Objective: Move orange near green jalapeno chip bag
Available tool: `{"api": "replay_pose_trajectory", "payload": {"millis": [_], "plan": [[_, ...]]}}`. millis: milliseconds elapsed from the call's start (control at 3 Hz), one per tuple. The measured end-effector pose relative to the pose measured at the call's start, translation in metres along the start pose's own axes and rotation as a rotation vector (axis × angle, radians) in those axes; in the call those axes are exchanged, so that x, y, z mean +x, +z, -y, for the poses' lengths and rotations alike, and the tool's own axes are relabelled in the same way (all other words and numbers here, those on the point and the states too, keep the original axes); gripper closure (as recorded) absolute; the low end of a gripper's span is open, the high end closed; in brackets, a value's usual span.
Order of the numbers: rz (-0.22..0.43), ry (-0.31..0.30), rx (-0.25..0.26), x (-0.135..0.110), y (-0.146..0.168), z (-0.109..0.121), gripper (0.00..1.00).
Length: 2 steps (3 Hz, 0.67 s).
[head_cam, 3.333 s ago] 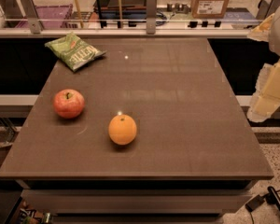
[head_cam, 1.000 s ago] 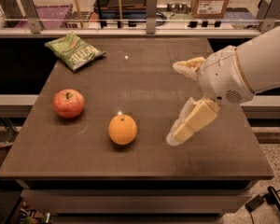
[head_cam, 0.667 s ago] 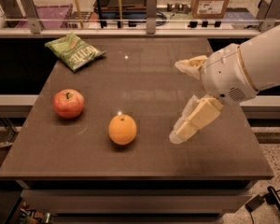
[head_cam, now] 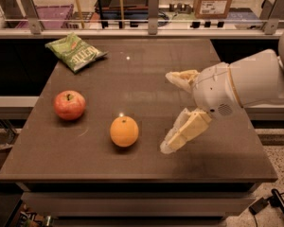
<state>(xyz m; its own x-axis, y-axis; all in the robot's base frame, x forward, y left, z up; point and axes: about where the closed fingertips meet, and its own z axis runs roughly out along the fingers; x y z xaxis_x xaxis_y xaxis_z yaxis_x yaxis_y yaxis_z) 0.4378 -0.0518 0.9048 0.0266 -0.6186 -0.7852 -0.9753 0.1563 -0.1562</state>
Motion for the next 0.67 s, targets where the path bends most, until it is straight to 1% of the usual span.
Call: {"api": "replay_pose_trajectory", "payload": {"millis": [333, 667], "plan": [[0.068, -0.021, -0.004, -0.007, 0.016, -0.002, 0.00], [0.110, -0.038, 0.000, -0.013, 0.029, -0.004, 0.00]]}}
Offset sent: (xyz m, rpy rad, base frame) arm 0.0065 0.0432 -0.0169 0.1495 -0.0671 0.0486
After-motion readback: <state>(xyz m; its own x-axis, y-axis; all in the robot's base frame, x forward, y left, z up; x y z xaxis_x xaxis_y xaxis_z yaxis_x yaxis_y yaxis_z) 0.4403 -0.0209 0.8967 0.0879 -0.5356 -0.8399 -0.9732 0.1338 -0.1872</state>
